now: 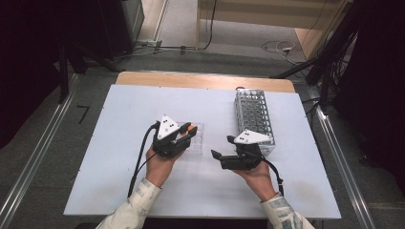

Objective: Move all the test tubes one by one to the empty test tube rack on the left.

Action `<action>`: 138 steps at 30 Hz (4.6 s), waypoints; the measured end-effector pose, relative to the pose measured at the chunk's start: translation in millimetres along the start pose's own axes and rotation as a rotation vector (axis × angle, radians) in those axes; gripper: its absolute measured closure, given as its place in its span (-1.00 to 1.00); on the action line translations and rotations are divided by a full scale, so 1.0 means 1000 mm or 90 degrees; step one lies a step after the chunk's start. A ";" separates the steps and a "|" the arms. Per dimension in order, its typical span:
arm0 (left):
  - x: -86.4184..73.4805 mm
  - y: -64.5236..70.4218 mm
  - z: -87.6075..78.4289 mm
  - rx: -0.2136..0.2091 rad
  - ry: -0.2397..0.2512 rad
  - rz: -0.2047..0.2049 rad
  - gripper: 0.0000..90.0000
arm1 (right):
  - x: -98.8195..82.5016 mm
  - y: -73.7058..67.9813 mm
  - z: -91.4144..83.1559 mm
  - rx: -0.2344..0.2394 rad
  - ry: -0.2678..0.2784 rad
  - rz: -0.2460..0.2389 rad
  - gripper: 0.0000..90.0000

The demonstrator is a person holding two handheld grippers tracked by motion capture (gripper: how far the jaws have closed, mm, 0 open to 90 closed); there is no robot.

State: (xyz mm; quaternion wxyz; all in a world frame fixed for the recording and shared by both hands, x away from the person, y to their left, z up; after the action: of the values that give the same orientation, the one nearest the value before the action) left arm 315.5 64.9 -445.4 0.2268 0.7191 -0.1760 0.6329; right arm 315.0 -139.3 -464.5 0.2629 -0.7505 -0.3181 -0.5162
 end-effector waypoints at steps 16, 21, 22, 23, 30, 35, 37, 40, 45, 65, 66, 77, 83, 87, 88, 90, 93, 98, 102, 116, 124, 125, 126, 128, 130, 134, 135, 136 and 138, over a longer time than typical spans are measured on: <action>0.005 0.002 -0.004 0.010 0.015 0.002 -0.03 | 0.000 -0.001 0.001 0.001 0.003 0.001 -0.57; 0.008 0.002 -0.007 0.015 0.021 -0.001 -0.20 | 0.001 0.000 -0.001 -0.002 0.009 0.003 -0.57; 0.008 0.002 -0.008 0.015 0.020 -0.002 -0.22 | 0.001 0.000 -0.001 -0.003 0.011 0.004 -0.57; 0.009 0.002 -0.009 0.015 0.019 -0.002 -0.25 | 0.001 0.000 -0.001 -0.005 0.011 0.004 -0.57; 0.011 0.004 -0.016 0.011 0.016 -0.004 -0.36 | 0.002 0.002 -0.007 -0.009 0.018 0.005 -0.57; 0.012 0.005 -0.021 0.011 0.016 0.001 -0.42 | 0.002 0.007 -0.012 -0.018 0.026 0.008 -0.57; 0.011 0.004 -0.022 0.014 0.014 0.001 -0.44 | 0.002 0.009 -0.014 -0.023 0.028 0.011 -0.57; 0.010 0.002 -0.025 0.011 0.010 0.002 -0.44 | 0.003 0.012 -0.017 -0.029 0.034 0.013 -0.57; 0.009 -0.002 -0.032 0.022 0.012 0.002 -0.47 | 0.003 0.017 -0.022 -0.038 0.040 0.016 -0.57; 0.006 -0.024 -0.069 0.064 0.024 -0.001 -0.52 | 0.003 0.026 -0.038 -0.059 0.056 0.020 -0.57; 0.006 -0.026 -0.071 0.067 0.022 -0.003 -0.53 | 0.003 0.026 -0.039 -0.059 0.055 0.019 -0.57; 0.000 -0.040 -0.082 0.098 0.017 -0.006 -0.57 | 0.000 0.031 -0.047 -0.072 0.058 0.020 -0.59; -0.004 -0.050 -0.090 0.120 0.018 -0.009 -0.59 | -0.002 0.034 -0.052 -0.078 0.059 0.023 -0.59; -0.012 -0.056 -0.095 0.129 0.004 -0.010 -0.59 | -0.002 0.036 -0.056 -0.084 0.061 0.026 -0.59; -0.014 -0.058 -0.096 0.131 -0.001 -0.008 -0.59 | -0.003 0.037 -0.057 -0.084 0.064 0.024 -0.59; -0.018 -0.061 -0.099 0.137 -0.002 -0.011 -0.59 | -0.003 0.038 -0.059 -0.087 0.064 0.025 -0.59; -0.022 -0.066 -0.104 0.146 0.000 -0.011 -0.59 | -0.005 0.039 -0.062 -0.091 0.066 0.025 -0.59; -0.028 -0.074 -0.111 0.170 0.008 0.001 -0.60 | -0.007 0.042 -0.067 -0.099 0.067 0.028 -0.59; -0.034 -0.079 -0.114 0.179 0.001 -0.001 -0.62 | -0.009 0.044 -0.072 -0.108 0.068 0.030 -0.59; -0.041 -0.083 -0.118 0.190 -0.005 -0.001 -0.64 | -0.017 0.059 -0.093 -0.137 0.074 0.044 -0.59; -0.044 -0.087 -0.121 0.200 -0.010 -0.003 -0.66 | -0.022 0.068 -0.105 -0.155 0.075 0.048 -0.59; -0.045 -0.088 -0.121 0.200 -0.010 -0.003 -0.66 | -0.023 0.069 -0.106 -0.159 0.074 0.048 -0.60; -0.046 -0.088 -0.121 0.201 -0.012 -0.002 -0.66 | -0.024 0.070 -0.107 -0.163 0.073 0.050 -0.60; -0.047 -0.089 -0.122 0.203 -0.016 -0.002 -0.66 | -0.026 0.073 -0.110 -0.169 0.074 0.054 -0.60; -0.048 -0.091 -0.124 0.208 -0.016 -0.003 -0.66 | -0.028 0.076 -0.114 -0.174 0.075 0.060 -0.60; -0.049 -0.093 -0.127 0.216 -0.013 -0.006 -0.66 | -0.031 0.081 -0.121 -0.186 0.076 0.062 -0.60; -0.049 -0.093 -0.128 0.218 -0.014 -0.005 -0.67 | -0.033 0.083 -0.124 -0.191 0.074 0.065 -0.60; -0.049 -0.094 -0.128 0.218 -0.014 -0.005 -0.67 | -0.034 0.084 -0.126 -0.195 0.073 0.068 -0.60; -0.049 -0.094 -0.129 0.219 -0.013 -0.006 -0.68 | -0.037 0.088 -0.130 -0.202 0.075 0.071 -0.60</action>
State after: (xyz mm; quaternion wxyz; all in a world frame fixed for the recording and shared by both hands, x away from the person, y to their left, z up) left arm 252.6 212.5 -491.4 0.1012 0.7542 -0.0640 0.6456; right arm 292.0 -298.8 -462.0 0.1875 -0.7675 -0.1741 -0.5878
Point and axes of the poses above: each handheld gripper's, and its own axes: z roughly forward along the jaws, x roughly out of its top, y roughly to its right, the point moved 4 cm from there along z, roughly forward along the jaws, and after that the axes turned 15 degrees about y, right-handed, at the moved point
